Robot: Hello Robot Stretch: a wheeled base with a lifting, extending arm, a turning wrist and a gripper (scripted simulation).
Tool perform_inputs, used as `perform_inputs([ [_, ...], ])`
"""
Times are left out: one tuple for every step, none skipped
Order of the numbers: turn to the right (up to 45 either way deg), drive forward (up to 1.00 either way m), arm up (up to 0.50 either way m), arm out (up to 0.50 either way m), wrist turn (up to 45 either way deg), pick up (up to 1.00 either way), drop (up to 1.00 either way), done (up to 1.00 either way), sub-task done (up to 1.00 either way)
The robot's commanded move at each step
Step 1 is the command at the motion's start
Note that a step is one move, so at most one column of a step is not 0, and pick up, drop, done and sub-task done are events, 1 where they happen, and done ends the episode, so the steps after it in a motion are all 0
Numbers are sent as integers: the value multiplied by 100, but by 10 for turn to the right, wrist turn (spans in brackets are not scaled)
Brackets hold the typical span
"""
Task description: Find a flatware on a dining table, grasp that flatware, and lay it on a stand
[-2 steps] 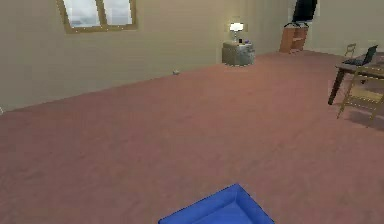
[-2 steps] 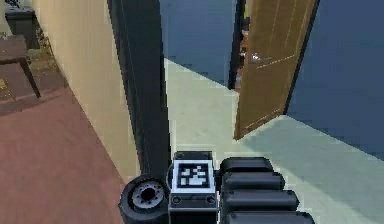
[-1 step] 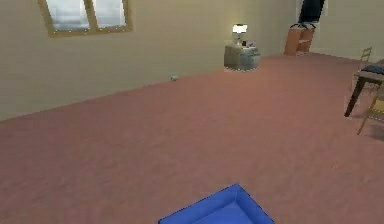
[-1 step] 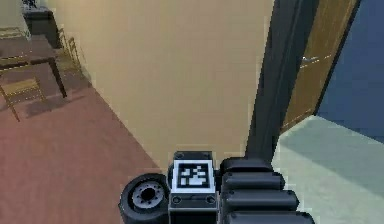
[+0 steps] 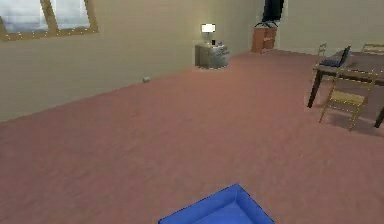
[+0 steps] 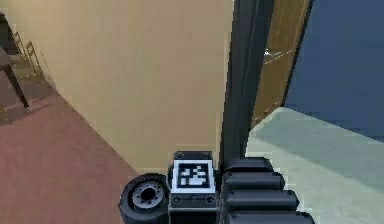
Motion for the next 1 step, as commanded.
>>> perform_inputs([
  [30, 0, 0, 0, 0, 0, 0, 0, 0],
])
